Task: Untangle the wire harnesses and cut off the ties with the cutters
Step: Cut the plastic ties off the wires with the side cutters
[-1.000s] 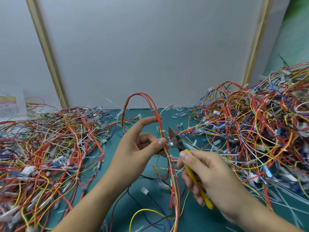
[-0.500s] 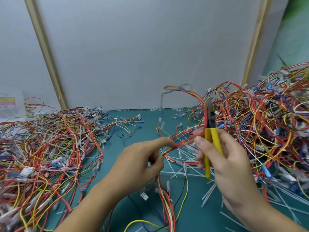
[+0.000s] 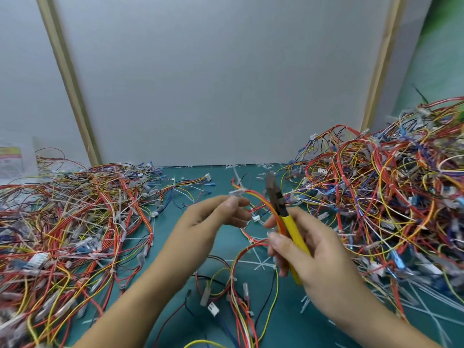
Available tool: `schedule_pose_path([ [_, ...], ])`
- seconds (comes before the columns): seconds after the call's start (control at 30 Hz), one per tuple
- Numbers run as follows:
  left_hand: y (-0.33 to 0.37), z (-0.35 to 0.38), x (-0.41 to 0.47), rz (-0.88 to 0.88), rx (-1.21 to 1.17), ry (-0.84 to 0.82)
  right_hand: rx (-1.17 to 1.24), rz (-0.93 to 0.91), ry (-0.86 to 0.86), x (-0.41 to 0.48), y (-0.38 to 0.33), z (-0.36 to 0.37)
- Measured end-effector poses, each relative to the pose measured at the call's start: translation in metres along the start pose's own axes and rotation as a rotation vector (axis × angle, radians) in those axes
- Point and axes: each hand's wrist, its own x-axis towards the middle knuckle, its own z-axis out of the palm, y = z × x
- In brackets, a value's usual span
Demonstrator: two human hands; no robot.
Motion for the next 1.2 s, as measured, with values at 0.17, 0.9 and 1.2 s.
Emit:
schedule_pose_path([
  [0.17,0.005,-0.001,0.001,-0.046,-0.382,0.007,-0.123,0.042,-0.083,-0.002,0.004,0.002],
  [0.9,-0.003,0.007,-0.002,0.084,-0.193,0.082,0.132,-0.037,0.288,0.003,-0.002,-0.003],
  [1.2,-0.002,0.010,-0.005,0.040,-0.070,0.002,-0.053,0.011,0.158,0.002,0.003,-0.003],
])
